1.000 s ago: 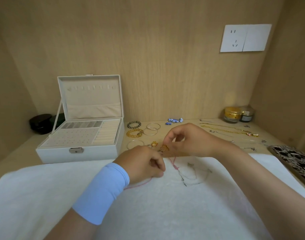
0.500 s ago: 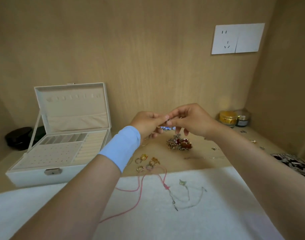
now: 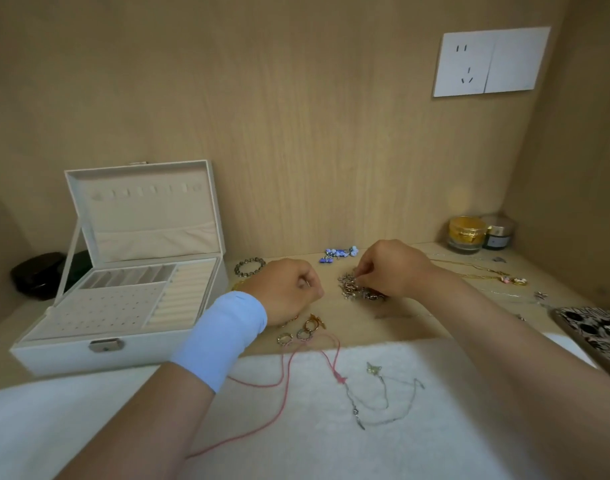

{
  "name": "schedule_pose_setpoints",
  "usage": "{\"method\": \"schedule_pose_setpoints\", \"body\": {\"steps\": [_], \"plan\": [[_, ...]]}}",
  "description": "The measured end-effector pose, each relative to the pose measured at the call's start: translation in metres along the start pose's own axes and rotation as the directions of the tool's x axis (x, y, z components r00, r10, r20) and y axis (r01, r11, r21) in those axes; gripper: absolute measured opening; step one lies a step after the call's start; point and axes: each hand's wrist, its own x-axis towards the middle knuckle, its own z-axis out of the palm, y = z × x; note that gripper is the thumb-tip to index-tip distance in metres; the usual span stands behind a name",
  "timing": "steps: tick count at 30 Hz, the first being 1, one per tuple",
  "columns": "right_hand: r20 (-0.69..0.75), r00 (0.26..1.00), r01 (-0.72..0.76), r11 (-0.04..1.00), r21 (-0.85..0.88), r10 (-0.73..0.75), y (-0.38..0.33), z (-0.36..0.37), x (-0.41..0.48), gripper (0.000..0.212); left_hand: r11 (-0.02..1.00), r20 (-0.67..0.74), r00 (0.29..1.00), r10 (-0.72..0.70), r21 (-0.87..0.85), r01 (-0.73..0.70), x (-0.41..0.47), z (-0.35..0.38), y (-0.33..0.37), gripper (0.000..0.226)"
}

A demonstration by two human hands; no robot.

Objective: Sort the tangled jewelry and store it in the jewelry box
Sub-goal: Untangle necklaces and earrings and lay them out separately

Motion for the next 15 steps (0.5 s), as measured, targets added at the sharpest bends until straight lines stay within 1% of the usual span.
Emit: {"method": "schedule_pose_setpoints", "body": {"steps": [3,5,6,7,8,10,11,12,13,15], "plan": [[-0.045,0.997,0.056,0.998,0.033,-0.055,-0.015,-0.006,-0.012,0.013,1.0,0.022,1.0,-0.013,-0.009,0.013,-0.021,-0.012,-0.006,0.011],[-0.051,0.993,0.112,0.987,0.118,-0.107,-0.029,-0.012,-0.025,0.016,0.999,0.067,0.997,-0.033,0.029,0.031,-0.034,-0.015,-0.008,0.013],[-0.019,0.993,0.12,0.979,0.166,-0.119,-0.036,-0.015,-0.032,0.019,0.998,0.082,0.995,-0.047,0.052,0.043,-0.04,-0.014,-0.009,0.017],[0.046,0.992,0.107,0.977,0.187,-0.117,-0.043,-0.017,-0.039,0.024,0.995,0.089,0.994,-0.068,0.084,0.06,-0.046,-0.013,-0.01,0.023],[0.134,0.986,0.08,0.983,0.166,-0.103,-0.05,-0.019,-0.047,0.035,0.989,0.09,0.992,-0.086,0.132,0.074,-0.051,-0.011,-0.01,0.028],[0.288,0.957,0.027,0.999,0.023,-0.032,-0.06,-0.018,-0.061,0.057,0.967,0.1,0.988,-0.121,0.237,0.094,-0.062,-0.008,-0.01,0.034],[0.328,0.945,0.023,0.998,-0.052,-0.005,-0.065,-0.016,-0.067,0.063,0.954,0.112,0.985,-0.134,0.282,0.098,-0.066,-0.006,-0.01,0.034],[0.35,0.937,0.034,0.994,-0.107,0.006,-0.069,-0.013,-0.073,0.065,0.947,0.135,0.981,-0.139,0.307,0.092,-0.07,-0.004,-0.01,0.032],[0.357,0.934,0.044,0.991,-0.123,0.003,-0.071,-0.01,-0.076,0.06,0.947,0.151,0.98,-0.13,0.313,0.078,-0.073,-0.003,-0.01,0.026],[0.354,0.935,0.057,0.996,-0.073,-0.027,-0.072,-0.004,-0.08,0.031,0.957,0.163,0.982,-0.099,0.285,0.049,-0.078,0.0,-0.009,0.009]]}}
